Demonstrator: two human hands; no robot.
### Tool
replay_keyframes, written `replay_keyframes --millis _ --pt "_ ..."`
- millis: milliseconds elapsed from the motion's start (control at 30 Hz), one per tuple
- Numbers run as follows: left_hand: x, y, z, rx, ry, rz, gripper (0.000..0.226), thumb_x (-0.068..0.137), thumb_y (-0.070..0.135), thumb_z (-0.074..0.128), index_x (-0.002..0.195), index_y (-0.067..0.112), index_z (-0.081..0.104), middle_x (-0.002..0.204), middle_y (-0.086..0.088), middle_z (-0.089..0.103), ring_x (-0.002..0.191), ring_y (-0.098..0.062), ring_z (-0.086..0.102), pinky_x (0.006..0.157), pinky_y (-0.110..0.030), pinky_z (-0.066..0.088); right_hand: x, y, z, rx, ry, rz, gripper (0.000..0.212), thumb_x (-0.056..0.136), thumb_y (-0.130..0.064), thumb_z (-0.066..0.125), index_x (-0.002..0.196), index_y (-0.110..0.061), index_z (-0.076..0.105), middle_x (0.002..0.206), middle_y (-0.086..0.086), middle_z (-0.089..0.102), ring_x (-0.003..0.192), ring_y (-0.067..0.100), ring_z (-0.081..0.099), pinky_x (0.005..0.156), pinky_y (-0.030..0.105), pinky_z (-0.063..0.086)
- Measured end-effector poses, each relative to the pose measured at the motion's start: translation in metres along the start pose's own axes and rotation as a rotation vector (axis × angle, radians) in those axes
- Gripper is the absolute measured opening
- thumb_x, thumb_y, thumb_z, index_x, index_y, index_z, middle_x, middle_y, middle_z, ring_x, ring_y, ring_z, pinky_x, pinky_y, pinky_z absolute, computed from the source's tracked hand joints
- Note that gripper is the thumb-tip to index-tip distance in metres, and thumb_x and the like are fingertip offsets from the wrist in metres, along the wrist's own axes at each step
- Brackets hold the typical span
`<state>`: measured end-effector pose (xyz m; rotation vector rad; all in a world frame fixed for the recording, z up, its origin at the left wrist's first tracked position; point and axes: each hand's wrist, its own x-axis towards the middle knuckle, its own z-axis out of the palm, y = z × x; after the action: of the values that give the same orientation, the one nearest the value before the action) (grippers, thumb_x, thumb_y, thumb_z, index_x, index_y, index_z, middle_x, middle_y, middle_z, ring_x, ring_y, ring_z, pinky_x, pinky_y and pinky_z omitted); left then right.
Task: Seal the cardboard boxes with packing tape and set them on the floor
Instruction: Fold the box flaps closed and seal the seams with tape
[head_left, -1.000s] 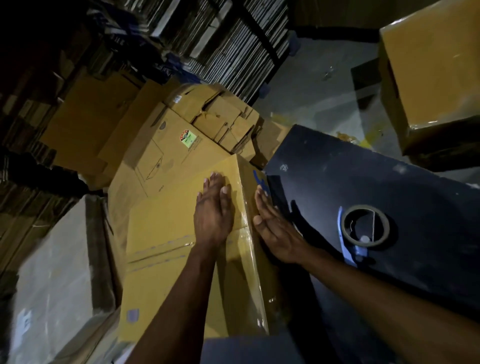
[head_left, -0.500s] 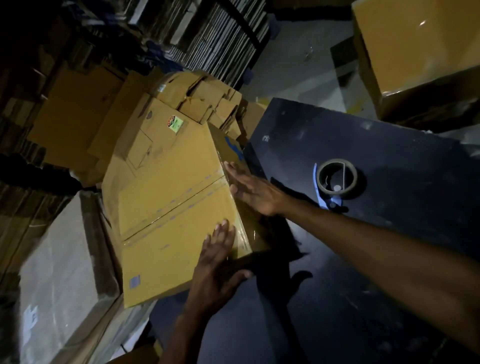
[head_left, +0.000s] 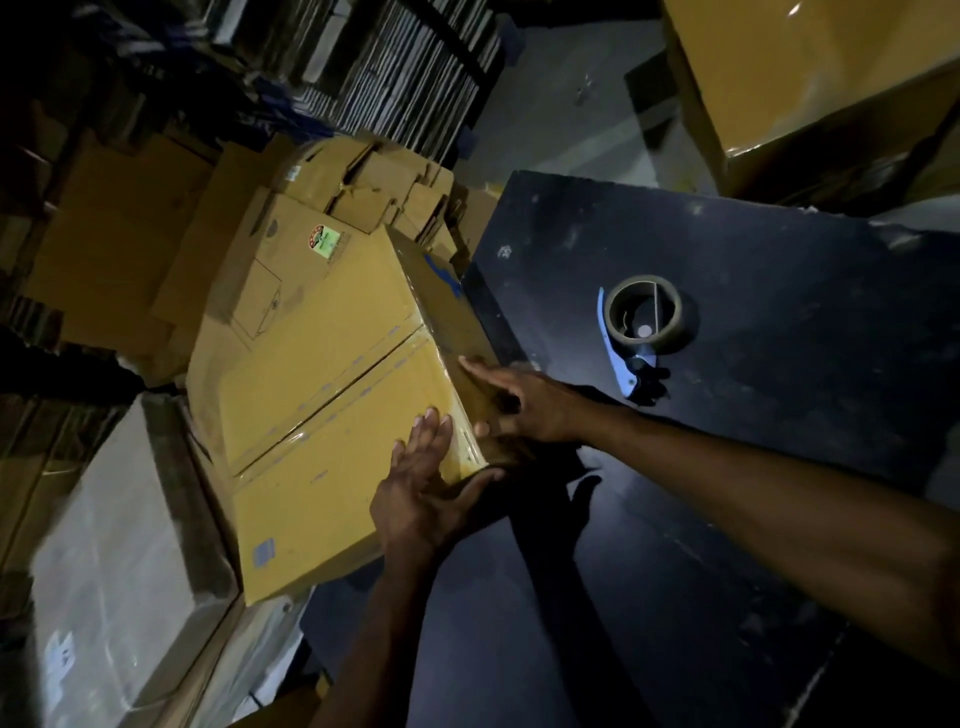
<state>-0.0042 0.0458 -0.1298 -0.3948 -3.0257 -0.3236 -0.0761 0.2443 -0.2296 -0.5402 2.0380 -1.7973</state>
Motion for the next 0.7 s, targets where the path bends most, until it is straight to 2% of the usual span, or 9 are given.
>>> replay_keyframes --millis 67,167,233,300,400,500,567,600,700 --pt "0.003 0.01 -0.009 -0.01 -0.075 -0.117 0.101 0.067 0.092 0.06 0.148 0.032 0.051 0.153 0.025 0.036 0.145 0.002 0.032 0.123 -0.03 0.027 -0.005 0.004 0.0 -0.001 0.01 0.026 0.09 0.09 -0.059 0.067 0.161 -0.04 0.016 0.168 -0.004 0.021 0.148 0.011 0.028 0.117 0.029 0.03" --pt "0.009 0.023 -0.018 0.064 -0.142 -0.263 0.094 0.066 0.079 0.077 0.149 0.045 0.05 0.15 0.034 0.033 0.147 -0.013 0.034 0.115 -0.032 0.04 -0.016 0.009 0.001 0.152 0.06 0.086 0.069 0.101 -0.052 0.055 0.16 -0.04 0.021 0.165 -0.004 0.029 0.145 0.006 0.032 0.119 0.03 0.029" --pt "0.012 0.033 -0.019 0.124 -0.134 -0.327 0.088 0.07 0.073 0.079 0.149 0.047 0.049 0.151 0.027 0.045 0.144 -0.021 0.046 0.11 -0.035 0.046 -0.023 0.012 0.006 0.386 0.065 0.141 0.062 0.107 -0.031 0.052 0.162 -0.029 0.023 0.164 0.001 0.032 0.148 0.009 0.031 0.117 0.024 0.032" --pt "0.013 0.042 -0.013 0.144 -0.106 -0.41 0.085 0.072 0.07 0.078 0.149 0.047 0.049 0.148 0.01 0.059 0.136 -0.028 0.057 0.106 -0.037 0.049 -0.03 0.014 0.013 0.494 0.041 0.168 0.067 0.103 -0.002 0.051 0.161 -0.017 0.021 0.165 0.009 0.029 0.152 0.017 0.026 0.105 0.012 0.037" --pt "0.013 0.054 -0.003 0.098 -0.027 -0.52 0.08 0.073 0.062 0.079 0.147 0.045 0.052 0.139 -0.005 0.066 0.124 -0.031 0.065 0.103 -0.04 0.05 -0.041 0.022 0.021 0.585 0.028 0.149 0.08 0.093 0.019 0.05 0.161 -0.011 0.019 0.165 0.012 0.026 0.154 0.023 0.022 0.101 0.014 0.044" --pt "0.015 0.063 -0.004 -0.04 0.061 -0.609 0.075 0.07 0.051 0.086 0.14 0.043 0.061 0.137 0.004 0.068 0.125 -0.02 0.065 0.11 -0.037 0.047 -0.043 0.028 0.029 0.56 0.061 0.165 0.081 0.095 -0.004 0.068 0.161 -0.02 0.024 0.163 0.003 0.031 0.152 0.015 0.027 0.114 0.022 0.037" --pt "0.016 0.064 -0.005 -0.121 0.086 -0.662 0.07 0.068 0.047 0.09 0.134 0.042 0.067 0.132 0.012 0.07 0.121 -0.01 0.066 0.112 -0.034 0.048 -0.046 0.026 0.034 0.537 0.075 0.155 0.085 0.092 -0.019 0.076 0.161 -0.023 0.025 0.162 -0.004 0.031 0.149 0.008 0.029 0.113 0.014 0.033" --pt "0.018 0.064 -0.007 -0.15 0.091 -0.684 0.067 0.068 0.049 0.091 0.131 0.041 0.069 0.129 0.015 0.071 0.119 -0.007 0.067 0.111 -0.033 0.049 -0.048 0.026 0.037 0.505 0.109 0.132 0.087 0.091 -0.023 0.078 0.161 -0.023 0.026 0.162 -0.004 0.032 0.148 0.007 0.03 0.11 0.01 0.033" --pt "0.018 0.058 -0.014 -0.216 0.122 -0.669 0.048 0.08 0.061 0.08 0.123 0.039 0.075 0.122 0.014 0.074 0.115 -0.008 0.068 0.104 -0.034 0.054 -0.052 0.027 0.048 0.376 0.223 0.092 0.081 0.087 -0.034 0.078 0.157 -0.025 0.038 0.16 -0.004 0.038 0.145 0.004 0.036 0.111 0.013 0.033"
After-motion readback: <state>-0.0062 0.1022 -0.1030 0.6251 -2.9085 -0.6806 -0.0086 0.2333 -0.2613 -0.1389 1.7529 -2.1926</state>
